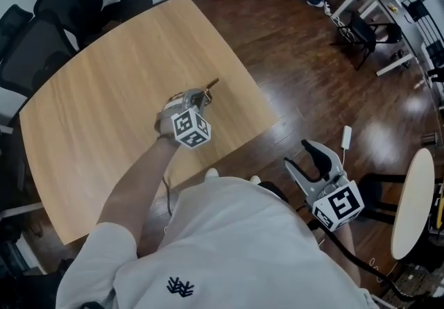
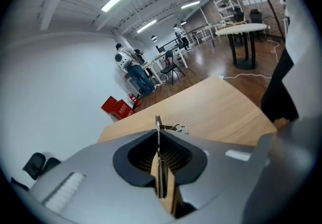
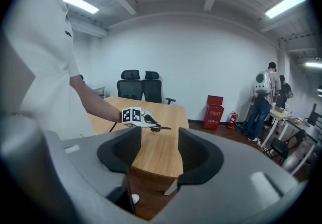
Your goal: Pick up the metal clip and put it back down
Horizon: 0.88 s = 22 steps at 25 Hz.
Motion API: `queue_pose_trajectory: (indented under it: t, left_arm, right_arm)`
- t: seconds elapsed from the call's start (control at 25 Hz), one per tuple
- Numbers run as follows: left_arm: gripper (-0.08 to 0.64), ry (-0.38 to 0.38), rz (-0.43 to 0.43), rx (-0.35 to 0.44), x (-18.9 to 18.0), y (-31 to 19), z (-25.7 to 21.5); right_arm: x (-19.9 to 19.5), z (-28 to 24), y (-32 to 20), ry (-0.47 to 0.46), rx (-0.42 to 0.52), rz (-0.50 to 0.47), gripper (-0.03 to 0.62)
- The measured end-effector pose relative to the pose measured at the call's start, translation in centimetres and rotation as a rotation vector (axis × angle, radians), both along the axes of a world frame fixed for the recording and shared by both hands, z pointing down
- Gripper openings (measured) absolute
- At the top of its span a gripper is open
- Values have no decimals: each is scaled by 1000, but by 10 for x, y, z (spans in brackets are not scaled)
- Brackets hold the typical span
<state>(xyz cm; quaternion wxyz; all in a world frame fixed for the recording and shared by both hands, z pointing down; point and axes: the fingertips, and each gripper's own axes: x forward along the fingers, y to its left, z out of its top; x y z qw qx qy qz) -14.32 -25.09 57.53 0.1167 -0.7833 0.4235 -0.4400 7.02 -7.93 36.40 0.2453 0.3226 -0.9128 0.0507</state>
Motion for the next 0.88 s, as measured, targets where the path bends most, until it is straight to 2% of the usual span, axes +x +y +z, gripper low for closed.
queue_pose_trajectory:
  t: [0.16,0.32,0.72,0.8,0.88]
  left_arm:
    - [14,-106,10,54,1,-11,11]
    - [15,-157,5,61,7,-15,24]
    - [18,-213,-10,37,13,-7,46]
    - [31,-199,2,14,18,-2,52]
    - [96,-190,17,-4,21,0,56]
  right_arm:
    - [6,0,6,5,-17,23,233]
    - [11,1,12,16,-32,31,233]
    - [26,6,27,33,-88,54,233]
    - [28,8,32,39,-107,56,233]
    - [32,9,35,44,-121,56,233]
